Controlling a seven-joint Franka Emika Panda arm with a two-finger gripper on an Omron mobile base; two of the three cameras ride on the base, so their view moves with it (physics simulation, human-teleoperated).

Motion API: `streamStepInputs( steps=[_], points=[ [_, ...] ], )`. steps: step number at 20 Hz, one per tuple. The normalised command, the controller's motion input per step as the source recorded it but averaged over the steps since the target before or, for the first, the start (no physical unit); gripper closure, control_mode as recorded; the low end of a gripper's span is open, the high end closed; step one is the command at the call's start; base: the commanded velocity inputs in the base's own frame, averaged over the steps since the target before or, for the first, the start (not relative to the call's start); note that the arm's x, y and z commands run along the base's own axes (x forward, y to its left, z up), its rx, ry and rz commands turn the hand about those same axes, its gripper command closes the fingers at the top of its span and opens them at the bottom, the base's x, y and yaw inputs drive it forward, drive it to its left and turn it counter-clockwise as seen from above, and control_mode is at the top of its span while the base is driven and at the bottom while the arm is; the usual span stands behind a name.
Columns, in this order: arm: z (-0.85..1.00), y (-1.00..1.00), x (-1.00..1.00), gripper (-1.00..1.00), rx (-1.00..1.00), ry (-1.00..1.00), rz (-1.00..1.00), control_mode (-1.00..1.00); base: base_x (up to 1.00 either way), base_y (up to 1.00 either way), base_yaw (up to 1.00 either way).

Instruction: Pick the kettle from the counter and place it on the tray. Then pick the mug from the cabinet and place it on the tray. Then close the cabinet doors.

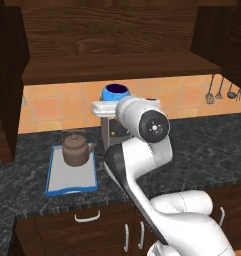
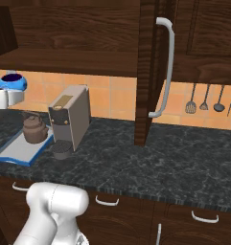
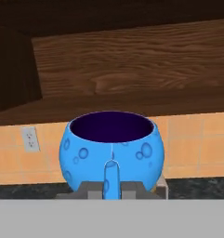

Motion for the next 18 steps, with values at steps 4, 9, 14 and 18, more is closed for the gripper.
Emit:
streamStepInputs(
  steps=[4, 9, 14, 18],
  points=[
    [-0.31, 0.62, -0.38, 1.0, 0.0, 0.03, -0.45, -1.0, 0.0, 0.0, 0.0],
    [-0.3, 0.35, -0.3, 1.0, 0.0, 0.11, -0.25, -1.0, 0.0, 0.0, 0.0],
    [-0.38, 0.13, -0.07, 1.0, 0.0, 0.11, 0.0, -1.0, 0.0, 0.0, 0.0],
    [-0.55, 0.0, 0.0, 1.0, 0.0, 0.06, 0.0, -1.0, 0.0, 0.0, 0.0]
  ],
)
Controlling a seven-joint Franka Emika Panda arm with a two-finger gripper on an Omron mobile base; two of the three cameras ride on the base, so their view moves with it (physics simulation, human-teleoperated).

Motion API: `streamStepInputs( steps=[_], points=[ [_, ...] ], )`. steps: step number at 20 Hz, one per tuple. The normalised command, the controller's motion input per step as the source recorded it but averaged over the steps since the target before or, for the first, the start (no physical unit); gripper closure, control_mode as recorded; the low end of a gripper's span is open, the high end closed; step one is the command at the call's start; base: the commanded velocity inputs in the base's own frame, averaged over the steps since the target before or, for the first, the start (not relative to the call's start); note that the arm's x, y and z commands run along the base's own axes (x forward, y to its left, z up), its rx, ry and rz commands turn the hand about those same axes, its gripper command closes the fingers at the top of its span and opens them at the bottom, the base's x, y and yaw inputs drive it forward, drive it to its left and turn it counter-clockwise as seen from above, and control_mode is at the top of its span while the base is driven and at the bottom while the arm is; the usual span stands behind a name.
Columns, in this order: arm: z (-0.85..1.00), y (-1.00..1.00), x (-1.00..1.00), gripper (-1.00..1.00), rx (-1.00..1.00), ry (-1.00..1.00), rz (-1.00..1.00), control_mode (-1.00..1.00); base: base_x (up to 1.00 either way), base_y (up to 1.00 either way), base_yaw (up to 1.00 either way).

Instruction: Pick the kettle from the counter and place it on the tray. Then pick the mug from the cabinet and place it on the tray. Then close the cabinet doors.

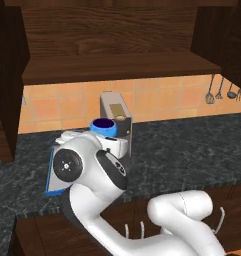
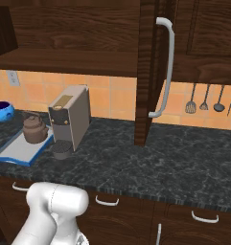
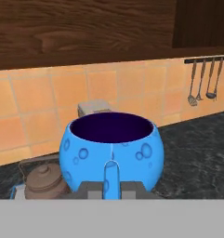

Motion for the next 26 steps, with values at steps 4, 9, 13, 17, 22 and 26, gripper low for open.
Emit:
streamStepInputs(
  steps=[4, 9, 13, 17, 22, 26],
  points=[
    [-0.59, 0.0, 0.0, 1.0, 0.0, 0.01, 0.0, -1.0, 0.0, 0.0, 0.0],
    [-0.48, 0.12, 0.04, 1.0, 0.01, 0.0, -0.04, -1.0, 0.0, 0.0, 0.0],
    [-0.39, 0.23, 0.09, 1.0, 0.0, 0.03, -0.14, -1.0, 0.0, 0.0, 0.0],
    [-0.43, 0.34, 0.04, 1.0, 0.0, 0.07, -0.18, -1.0, 0.0, 0.0, 0.0],
    [-0.25, 0.14, 0.16, 1.0, 0.01, 0.0, -0.13, -1.0, 0.0, 0.0, 0.0],
    [-0.35, 0.16, 0.25, 1.0, 0.01, 0.0, -0.07, -1.0, 0.0, 0.0, 0.0]
  ],
)
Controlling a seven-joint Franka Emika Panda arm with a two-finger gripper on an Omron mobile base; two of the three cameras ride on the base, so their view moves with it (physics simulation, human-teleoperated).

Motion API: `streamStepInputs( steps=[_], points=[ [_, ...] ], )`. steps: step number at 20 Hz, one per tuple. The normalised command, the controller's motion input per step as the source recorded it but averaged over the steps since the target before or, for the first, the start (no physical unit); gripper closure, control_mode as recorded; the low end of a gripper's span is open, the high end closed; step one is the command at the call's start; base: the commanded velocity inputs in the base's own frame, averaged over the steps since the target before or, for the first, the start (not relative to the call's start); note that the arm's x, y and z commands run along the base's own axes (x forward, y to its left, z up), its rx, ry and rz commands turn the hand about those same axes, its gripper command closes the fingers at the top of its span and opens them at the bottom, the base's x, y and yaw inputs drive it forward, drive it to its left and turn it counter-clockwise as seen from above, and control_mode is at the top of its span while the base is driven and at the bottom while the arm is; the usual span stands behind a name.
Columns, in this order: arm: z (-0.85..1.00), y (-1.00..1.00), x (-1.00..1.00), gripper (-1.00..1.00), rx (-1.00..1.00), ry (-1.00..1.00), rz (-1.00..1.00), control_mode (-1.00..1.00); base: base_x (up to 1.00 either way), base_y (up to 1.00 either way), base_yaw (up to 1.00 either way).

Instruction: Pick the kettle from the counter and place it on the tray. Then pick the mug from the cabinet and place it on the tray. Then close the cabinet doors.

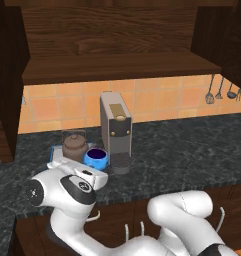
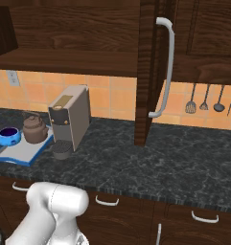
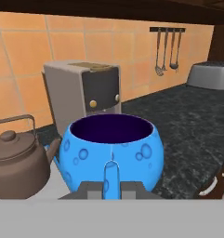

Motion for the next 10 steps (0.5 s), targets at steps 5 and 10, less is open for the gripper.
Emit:
streamStepInputs(
  steps=[5, 10],
  points=[
    [-0.46, 0.26, 0.2, 1.0, 0.04, 0.0, -0.06, -1.0, 0.0, 0.0, 0.0],
    [-0.38, 0.16, 0.31, 1.0, 0.09, 0.0, -0.03, -1.0, 0.0, 0.0, 0.0]
  ],
)
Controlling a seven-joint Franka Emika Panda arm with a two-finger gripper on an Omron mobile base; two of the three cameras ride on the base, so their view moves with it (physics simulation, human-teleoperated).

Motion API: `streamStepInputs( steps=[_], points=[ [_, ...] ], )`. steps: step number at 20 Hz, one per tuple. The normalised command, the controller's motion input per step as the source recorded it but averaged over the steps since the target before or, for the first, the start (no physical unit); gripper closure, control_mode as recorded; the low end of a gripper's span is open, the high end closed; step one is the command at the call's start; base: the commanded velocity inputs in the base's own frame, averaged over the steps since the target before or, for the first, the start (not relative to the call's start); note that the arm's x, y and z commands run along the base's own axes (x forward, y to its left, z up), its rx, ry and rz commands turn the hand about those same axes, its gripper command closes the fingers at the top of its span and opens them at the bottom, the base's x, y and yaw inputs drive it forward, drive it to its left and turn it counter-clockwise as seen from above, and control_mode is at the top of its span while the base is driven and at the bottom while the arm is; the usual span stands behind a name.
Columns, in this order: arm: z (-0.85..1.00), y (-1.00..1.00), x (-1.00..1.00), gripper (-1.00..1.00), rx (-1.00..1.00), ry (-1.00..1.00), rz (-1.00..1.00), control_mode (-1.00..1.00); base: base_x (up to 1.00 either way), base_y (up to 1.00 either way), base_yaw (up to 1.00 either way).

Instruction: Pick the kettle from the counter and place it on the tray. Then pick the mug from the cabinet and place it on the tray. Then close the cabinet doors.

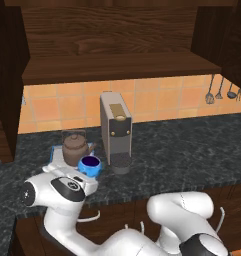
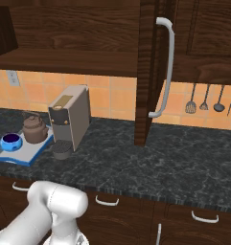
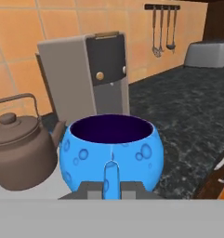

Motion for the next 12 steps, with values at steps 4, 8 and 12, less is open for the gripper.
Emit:
streamStepInputs(
  steps=[4, 8, 12],
  points=[
    [-0.36, 0.19, 0.39, 1.0, 0.1, 0.0, 0.0, -1.0, 0.0, 0.0, 0.0],
    [-0.38, 0.21, 0.35, 1.0, 0.07, 0.0, -0.01, -1.0, 0.0, 0.0, 0.0],
    [-0.21, 0.11, 0.26, 1.0, 0.02, 0.0, -0.02, -1.0, 0.0, 0.0, 0.0]
  ],
)
